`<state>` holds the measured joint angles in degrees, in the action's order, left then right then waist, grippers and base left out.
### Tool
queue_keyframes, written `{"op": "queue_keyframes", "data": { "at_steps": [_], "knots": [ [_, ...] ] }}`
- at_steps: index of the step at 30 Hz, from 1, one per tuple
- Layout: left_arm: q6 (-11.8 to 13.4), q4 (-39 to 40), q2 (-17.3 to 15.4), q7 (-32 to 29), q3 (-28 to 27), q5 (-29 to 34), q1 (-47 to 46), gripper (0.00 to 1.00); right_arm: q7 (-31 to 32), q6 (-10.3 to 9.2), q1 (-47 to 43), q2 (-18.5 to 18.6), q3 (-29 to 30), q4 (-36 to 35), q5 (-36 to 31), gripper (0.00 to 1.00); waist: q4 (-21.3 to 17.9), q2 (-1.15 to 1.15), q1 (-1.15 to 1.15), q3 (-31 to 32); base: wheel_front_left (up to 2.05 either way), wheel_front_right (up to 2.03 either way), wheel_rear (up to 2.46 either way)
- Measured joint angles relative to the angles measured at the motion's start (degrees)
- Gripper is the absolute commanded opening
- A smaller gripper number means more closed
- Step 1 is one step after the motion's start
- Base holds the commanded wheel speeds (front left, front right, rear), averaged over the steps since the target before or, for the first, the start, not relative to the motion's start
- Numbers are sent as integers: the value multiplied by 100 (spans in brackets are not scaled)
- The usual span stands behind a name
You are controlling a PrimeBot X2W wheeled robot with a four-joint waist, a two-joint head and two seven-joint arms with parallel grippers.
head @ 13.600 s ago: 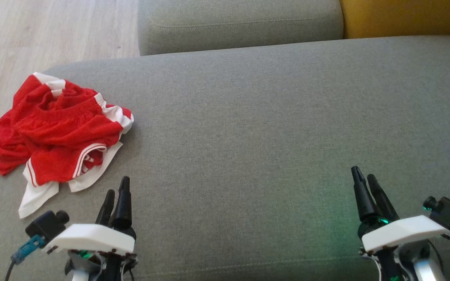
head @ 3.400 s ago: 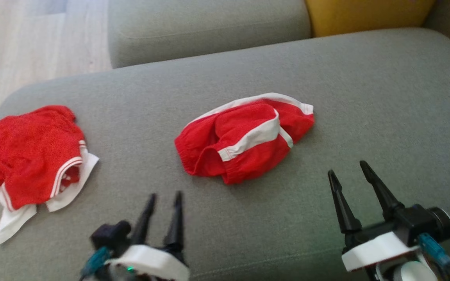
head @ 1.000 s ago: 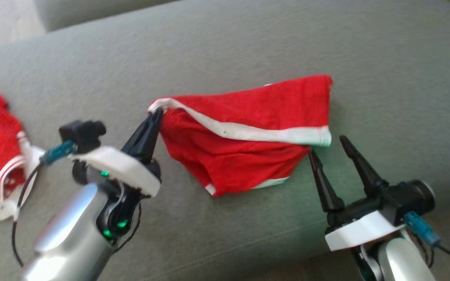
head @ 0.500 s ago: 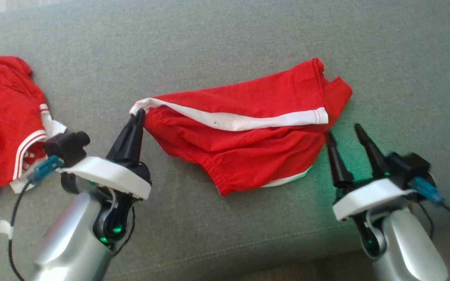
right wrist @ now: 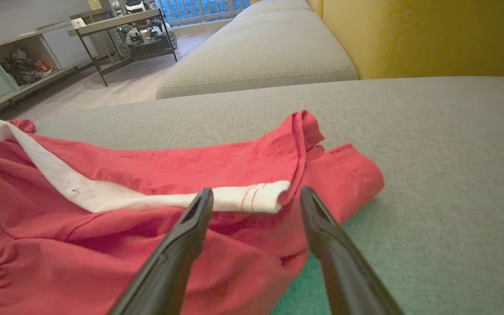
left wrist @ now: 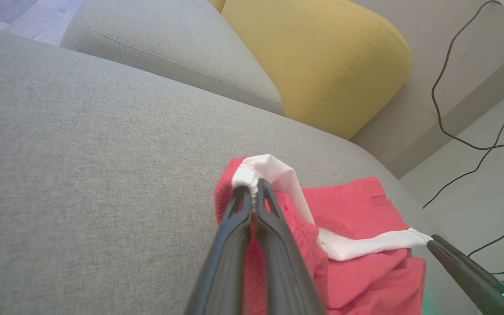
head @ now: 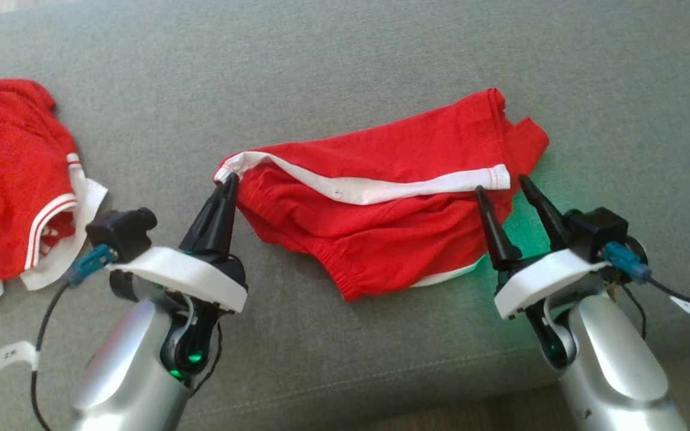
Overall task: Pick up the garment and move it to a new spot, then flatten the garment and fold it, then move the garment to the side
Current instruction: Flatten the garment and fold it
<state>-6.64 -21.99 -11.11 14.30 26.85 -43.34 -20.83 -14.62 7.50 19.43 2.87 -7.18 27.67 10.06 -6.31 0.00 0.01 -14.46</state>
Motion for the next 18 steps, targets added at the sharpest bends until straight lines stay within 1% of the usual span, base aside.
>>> {"op": "queue_keyframes", "data": {
  "at_steps": [3, 4, 5, 7, 8, 10, 11, 12, 13, 14, 18],
  "knots": [
    [-26, -21, 59, 0, 0, 45, 0, 0, 0, 0, 92, 2, -1, 44, -16, 100, 43, 0, 0, -23, 0, 0, 0],
    [-32, -24, 68, 0, 0, 48, -1, 0, 0, 0, 116, 2, -8, 64, -14, 96, 55, 0, 0, -32, 0, 0, 0],
    [-43, -27, 73, 0, 0, 49, -1, 0, 0, 0, 129, 3, -14, 90, -14, 87, 67, 0, 0, -43, 0, 0, 0],
    [-43, -43, 81, 0, 0, 78, -3, 0, 0, 0, 141, 3, -31, 201, -15, 56, 95, 0, 0, -66, 0, 0, 0],
    [-44, -51, 82, 0, 1, 104, -3, 0, 0, 0, 141, 3, -30, 245, -14, 49, 108, 0, 0, -78, 0, 0, 0],
    [-45, -56, 88, 0, 1, 136, -8, 0, 0, 0, 148, 3, -24, 299, -14, 45, 136, 0, 0, -105, 0, 0, 0],
    [-47, -57, 92, 0, 1, 141, -13, 0, 0, 0, 160, 4, -21, 313, -14, 36, 148, 0, 0, -120, 0, 0, 0],
    [-47, -57, 96, 0, 0, 141, -23, 0, 0, 0, 179, 4, -13, 320, -14, 29, 159, 0, 0, -135, 0, 0, 0],
    [-47, -57, 98, 0, -2, 141, -34, 0, 0, 0, 208, 4, -3, 323, -14, 11, 168, 0, 0, -150, 0, 0, 0],
    [-47, -57, 103, 0, -3, 142, -45, 0, 0, 0, 244, 4, 3, 322, -14, 0, 177, 0, 0, -161, 0, 0, 0],
    [-48, -63, 118, 0, -9, 191, -50, 0, 0, 0, 299, 4, 48, 325, -66, 0, 198, 0, -1, -162, 0, 0, 0]
  ]
}}
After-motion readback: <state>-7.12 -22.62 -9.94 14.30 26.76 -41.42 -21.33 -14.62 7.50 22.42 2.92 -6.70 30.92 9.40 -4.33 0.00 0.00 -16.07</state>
